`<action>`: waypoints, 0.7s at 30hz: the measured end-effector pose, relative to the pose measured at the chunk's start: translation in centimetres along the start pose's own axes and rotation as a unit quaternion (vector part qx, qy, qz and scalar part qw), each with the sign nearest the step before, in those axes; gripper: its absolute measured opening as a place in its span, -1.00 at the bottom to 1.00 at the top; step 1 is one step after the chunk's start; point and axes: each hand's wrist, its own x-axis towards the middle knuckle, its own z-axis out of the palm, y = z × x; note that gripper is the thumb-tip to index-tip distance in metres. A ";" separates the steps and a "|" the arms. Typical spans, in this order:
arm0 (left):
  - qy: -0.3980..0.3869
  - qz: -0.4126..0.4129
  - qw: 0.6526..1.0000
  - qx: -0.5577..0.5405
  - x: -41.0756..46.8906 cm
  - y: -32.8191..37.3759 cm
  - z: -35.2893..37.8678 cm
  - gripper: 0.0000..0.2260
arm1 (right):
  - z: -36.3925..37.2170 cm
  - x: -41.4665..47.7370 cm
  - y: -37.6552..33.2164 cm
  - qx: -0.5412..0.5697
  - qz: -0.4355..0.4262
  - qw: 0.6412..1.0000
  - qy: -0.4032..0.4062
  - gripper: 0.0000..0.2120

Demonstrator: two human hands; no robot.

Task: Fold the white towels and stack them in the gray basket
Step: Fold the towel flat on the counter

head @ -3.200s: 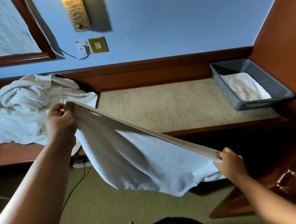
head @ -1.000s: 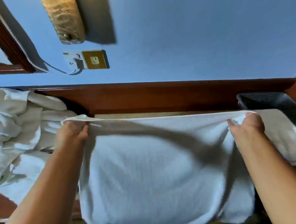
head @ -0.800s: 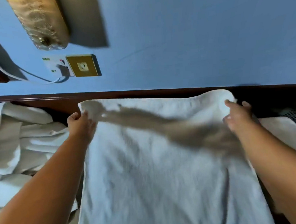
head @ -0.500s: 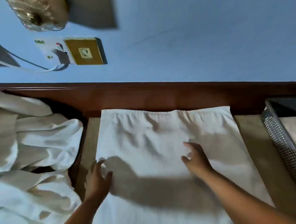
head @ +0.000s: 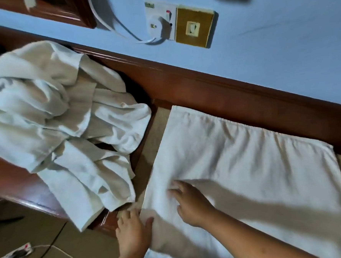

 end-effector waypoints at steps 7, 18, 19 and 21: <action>-0.019 0.049 0.999 -0.008 -0.2 -1.7 0.3 -0.65 | 0.0 5.3 -5.9 -0.166 -0.142 0.972 -0.087 -0.34; -0.026 0.072 0.993 -0.085 -2.2 -5.4 0.2 -0.81 | -1.1 6.1 -7.7 -0.200 -0.135 0.965 -0.099 -0.84; -0.028 0.065 0.993 -0.097 -2.4 -5.6 0.2 -0.83 | -1.3 5.7 -7.5 -0.197 -0.140 0.966 -0.088 -0.90; -0.029 0.062 0.990 -0.123 -2.7 -5.9 0.3 -0.86 | -1.6 4.8 -6.7 -0.179 -0.135 0.972 -0.071 -0.97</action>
